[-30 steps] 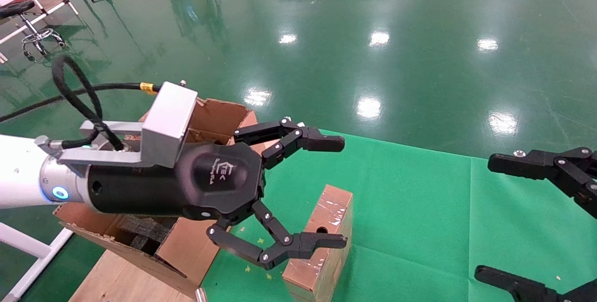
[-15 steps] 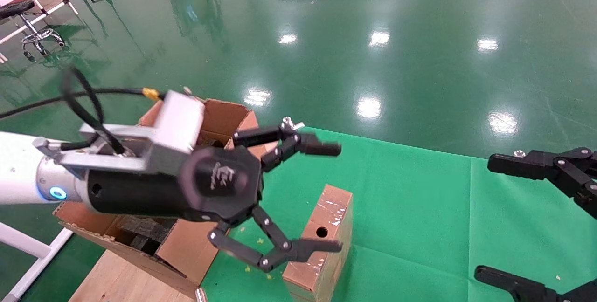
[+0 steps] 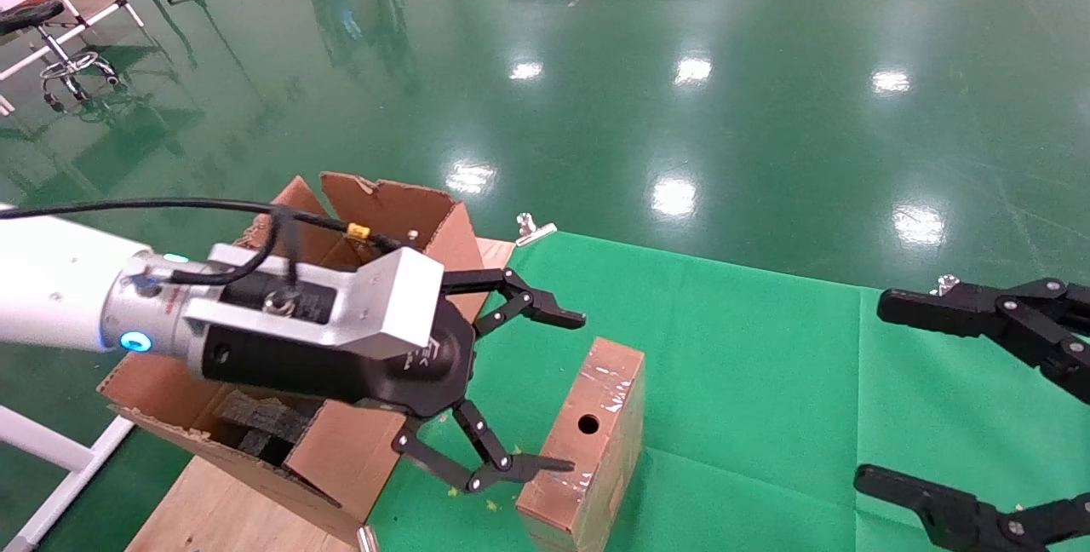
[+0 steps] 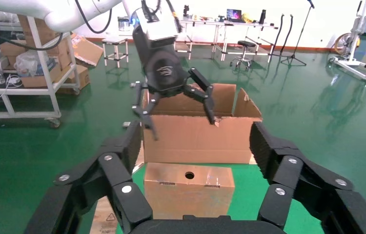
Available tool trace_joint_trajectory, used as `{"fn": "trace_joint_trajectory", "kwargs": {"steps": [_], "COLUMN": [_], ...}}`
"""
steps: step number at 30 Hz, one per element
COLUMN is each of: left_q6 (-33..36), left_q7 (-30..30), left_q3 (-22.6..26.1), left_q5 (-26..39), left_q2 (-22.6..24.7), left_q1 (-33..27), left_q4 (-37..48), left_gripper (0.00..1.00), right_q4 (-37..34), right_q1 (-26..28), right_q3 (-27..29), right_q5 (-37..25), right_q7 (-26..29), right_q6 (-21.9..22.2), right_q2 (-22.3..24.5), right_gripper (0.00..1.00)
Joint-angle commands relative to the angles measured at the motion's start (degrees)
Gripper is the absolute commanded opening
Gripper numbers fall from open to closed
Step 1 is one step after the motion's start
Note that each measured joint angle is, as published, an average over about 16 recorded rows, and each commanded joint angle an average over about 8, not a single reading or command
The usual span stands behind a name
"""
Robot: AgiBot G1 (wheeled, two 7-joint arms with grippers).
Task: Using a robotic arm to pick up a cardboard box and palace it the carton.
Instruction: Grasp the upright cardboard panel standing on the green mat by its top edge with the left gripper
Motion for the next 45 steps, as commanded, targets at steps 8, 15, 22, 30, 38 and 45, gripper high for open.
{"fn": "trace_joint_trajectory", "kwargs": {"steps": [8,15,22,30,38,45], "left_q6": [1.7,4.1,4.3,4.1,3.0,1.8], "left_q7": [-22.2,-39.0,-49.8,-57.4,-61.8,-65.2], "left_q3": [8.6,18.6,27.2,37.0,44.1,47.3], "left_q5": [13.9,18.9,18.5,18.2,18.5,19.2], "left_q2": [6.9,12.8,15.3,17.8,20.7,23.2], "left_q1": [-13.7,-23.4,-28.4,-33.3,-35.4,-34.6], "left_q4": [1.2,4.1,4.9,2.5,1.5,0.6], "left_gripper": [1.00,1.00,1.00,1.00,1.00,1.00], "right_q4": [0.0,0.0,0.0,0.0,0.0,0.0], "right_q1": [0.0,0.0,0.0,0.0,0.0,0.1], "right_q3": [0.0,-0.1,-0.1,-0.1,-0.2,-0.2], "right_q5": [0.0,0.0,0.1,0.1,0.1,0.1], "right_q7": [0.0,0.0,-0.1,-0.1,-0.1,-0.1], "right_q6": [0.0,0.0,0.0,0.0,0.0,0.1], "right_q2": [0.0,0.0,0.0,0.0,0.1,0.1], "right_gripper": [0.00,0.00,0.00,0.00,0.00,0.00]}}
